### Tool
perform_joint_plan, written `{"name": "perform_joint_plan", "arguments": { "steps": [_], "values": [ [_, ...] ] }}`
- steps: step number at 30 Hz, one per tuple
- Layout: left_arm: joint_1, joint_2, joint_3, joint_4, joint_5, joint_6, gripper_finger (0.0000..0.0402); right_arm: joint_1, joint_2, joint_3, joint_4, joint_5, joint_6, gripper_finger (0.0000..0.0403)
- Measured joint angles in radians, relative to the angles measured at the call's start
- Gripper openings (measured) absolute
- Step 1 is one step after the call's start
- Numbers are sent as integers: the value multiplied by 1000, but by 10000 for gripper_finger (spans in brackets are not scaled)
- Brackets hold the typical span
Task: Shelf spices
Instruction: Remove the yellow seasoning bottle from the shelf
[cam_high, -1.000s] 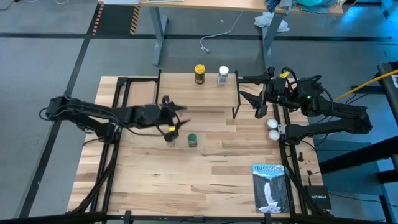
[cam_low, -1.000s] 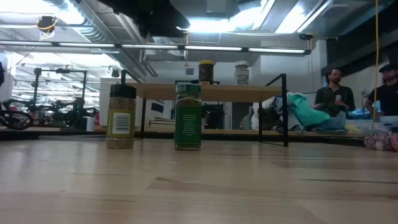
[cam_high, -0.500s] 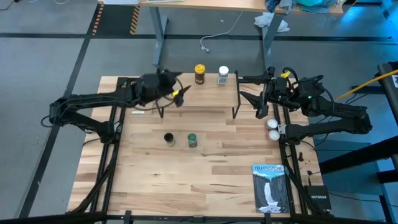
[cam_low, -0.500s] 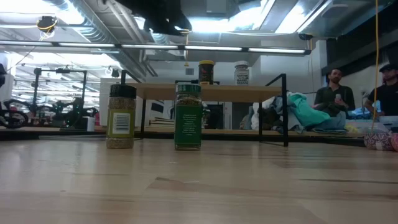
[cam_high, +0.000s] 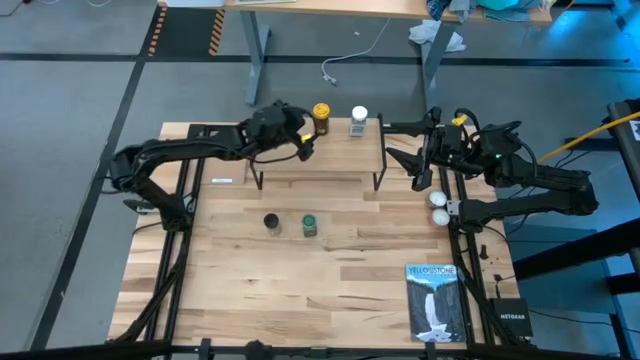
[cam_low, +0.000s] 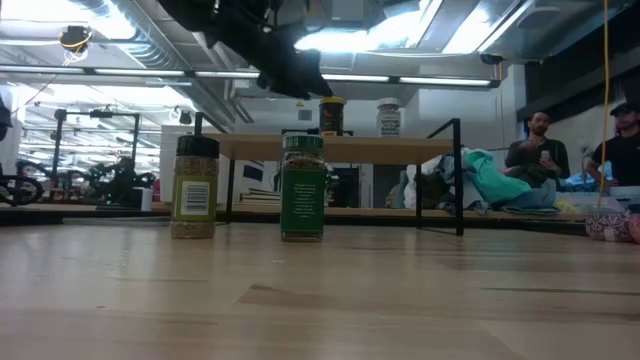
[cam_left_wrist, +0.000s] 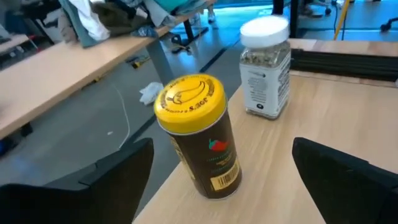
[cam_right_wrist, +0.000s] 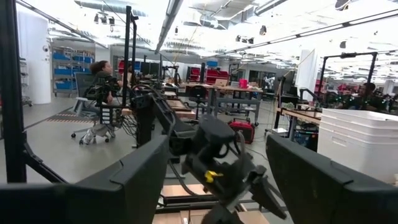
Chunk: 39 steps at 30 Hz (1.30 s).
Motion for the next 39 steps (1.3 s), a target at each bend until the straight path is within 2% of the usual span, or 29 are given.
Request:
{"name": "perform_joint_plan", "arguments": {
  "steps": [7,10,15,23,31,39],
  "values": [
    [36,89,23,71,3,-17,377,0,0,0,-1,0,0,277],
    [50,110,23,118,37,-38,377,0,0,0,-2,0,0,277],
    [75,137,23,156,92,-73,377,0,0,0,-3,0,0,277],
    [89,154,23,242,121,-100,372,0,0,0,-3,0,-1,277],
    [88,154,23,267,137,-101,324,0,0,0,-3,0,-1,277],
    [88,154,23,262,168,-100,245,-1,0,0,-3,0,-1,277]
  ]
}}
